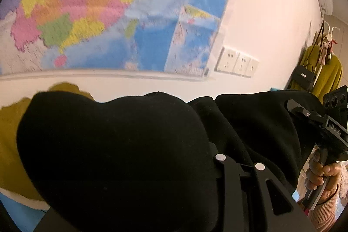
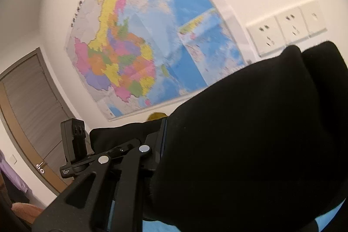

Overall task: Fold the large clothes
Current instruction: 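Lift the folded black jacket with both grippers toward the olive bundle, then carry the black jacket with both grippers over the olive-and-cream stack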

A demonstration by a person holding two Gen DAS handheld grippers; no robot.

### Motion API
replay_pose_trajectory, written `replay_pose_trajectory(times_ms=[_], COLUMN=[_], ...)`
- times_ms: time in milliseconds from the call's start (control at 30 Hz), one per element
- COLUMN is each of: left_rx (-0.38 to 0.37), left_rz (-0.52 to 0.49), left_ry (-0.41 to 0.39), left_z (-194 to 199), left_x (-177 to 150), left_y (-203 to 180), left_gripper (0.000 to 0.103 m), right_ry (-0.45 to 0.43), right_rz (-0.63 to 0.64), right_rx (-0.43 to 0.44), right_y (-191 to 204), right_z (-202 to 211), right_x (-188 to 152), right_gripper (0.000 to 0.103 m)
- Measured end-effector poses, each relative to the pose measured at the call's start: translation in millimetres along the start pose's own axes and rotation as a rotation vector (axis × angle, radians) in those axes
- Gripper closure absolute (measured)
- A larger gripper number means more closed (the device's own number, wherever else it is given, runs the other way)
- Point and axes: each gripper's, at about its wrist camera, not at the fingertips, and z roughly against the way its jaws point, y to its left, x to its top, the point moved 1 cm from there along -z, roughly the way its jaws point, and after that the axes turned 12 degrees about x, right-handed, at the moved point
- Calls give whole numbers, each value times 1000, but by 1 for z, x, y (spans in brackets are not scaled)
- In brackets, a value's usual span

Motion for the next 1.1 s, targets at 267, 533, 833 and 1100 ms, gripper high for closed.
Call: replay_pose_trajectory(times_ms=[267, 533, 833, 1100], left_rx=[78, 218, 406, 510], left_rz=[12, 55, 119, 184], left_ry=[-127, -198, -211, -188], left_z=[35, 54, 59, 62], left_x=[54, 90, 99, 92], left_y=[35, 89, 160, 224], left_gripper=[72, 72, 73, 75], right_ry=[-25, -2, 83, 179], right_rz=[90, 123, 110, 106], right_rx=[79, 180, 264, 312], right_y=[33, 57, 73, 88], right_z=[-44, -114, -203, -275], right_x=[45, 70, 65, 44], right_gripper=[87, 87, 87, 87])
